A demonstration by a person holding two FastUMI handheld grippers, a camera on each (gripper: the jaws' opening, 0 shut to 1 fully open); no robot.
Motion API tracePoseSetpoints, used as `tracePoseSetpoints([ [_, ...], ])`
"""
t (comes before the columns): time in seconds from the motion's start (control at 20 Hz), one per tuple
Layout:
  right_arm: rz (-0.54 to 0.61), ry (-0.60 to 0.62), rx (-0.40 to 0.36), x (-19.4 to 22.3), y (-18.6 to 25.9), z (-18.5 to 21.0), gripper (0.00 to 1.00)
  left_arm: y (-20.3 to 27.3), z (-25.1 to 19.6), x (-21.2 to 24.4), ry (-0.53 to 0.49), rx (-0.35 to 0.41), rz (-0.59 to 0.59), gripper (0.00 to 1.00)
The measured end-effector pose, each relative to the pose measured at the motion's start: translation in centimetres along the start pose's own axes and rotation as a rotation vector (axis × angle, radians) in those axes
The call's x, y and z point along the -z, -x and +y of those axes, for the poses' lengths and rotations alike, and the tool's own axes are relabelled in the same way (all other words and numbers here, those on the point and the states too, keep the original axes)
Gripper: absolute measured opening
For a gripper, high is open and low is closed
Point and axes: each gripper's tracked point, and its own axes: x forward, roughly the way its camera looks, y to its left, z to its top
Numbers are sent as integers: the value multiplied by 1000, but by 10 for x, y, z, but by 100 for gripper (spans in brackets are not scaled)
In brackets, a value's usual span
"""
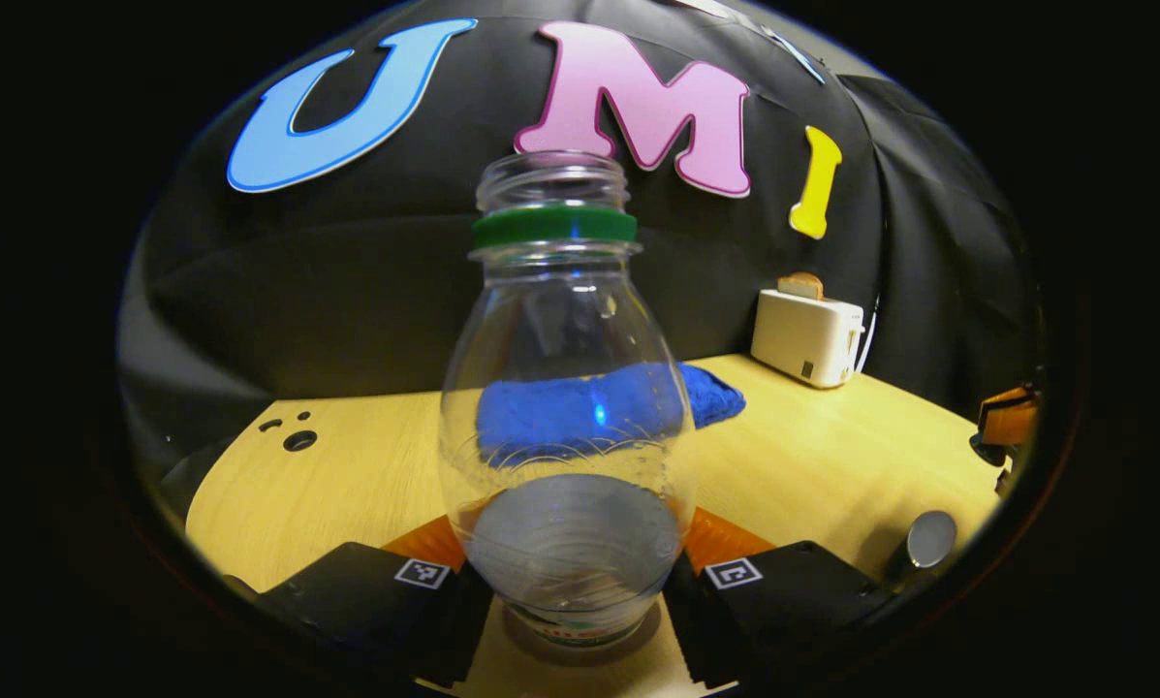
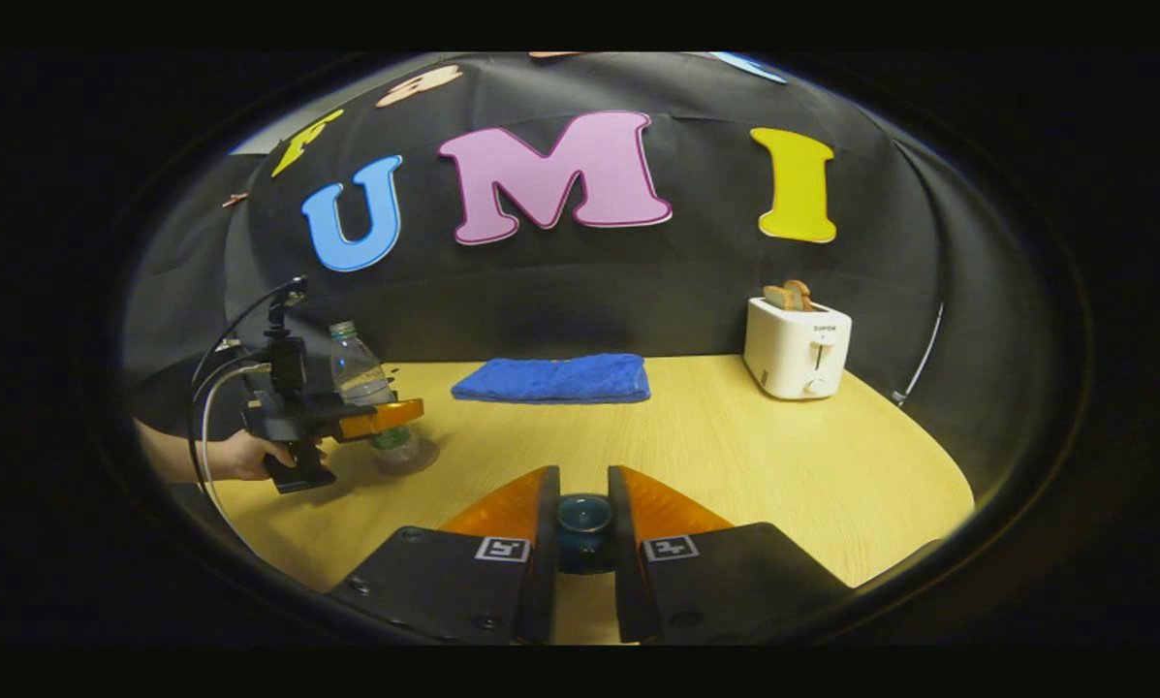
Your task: Open the teacup lid with one hand, grasp the water bottle and pour water into the teacup with the other hand; after pouring, place the water bottle on the coaster and then close the teacup lid.
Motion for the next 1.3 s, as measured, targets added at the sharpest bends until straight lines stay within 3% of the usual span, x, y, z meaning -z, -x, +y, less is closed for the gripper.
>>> tracePoseSetpoints([
  [0.25, -7, 22, -3, 1, 5, 2, 28, 1, -4, 7, 27, -14, 5, 84],
  [0.4, -3, 20, -3, 3, 6, 2, 28, 6, -8, 5, 18, -4, 16, 97],
  [0.95, -29, 26, -26, -2, 7, 13, 28, 55, -9, 47, 53, -32, 125, 98],
  [1.3, -121, 29, -98, 10, -8, 40, 27, 136, -18, 58, 134, -64, 133, 98],
])
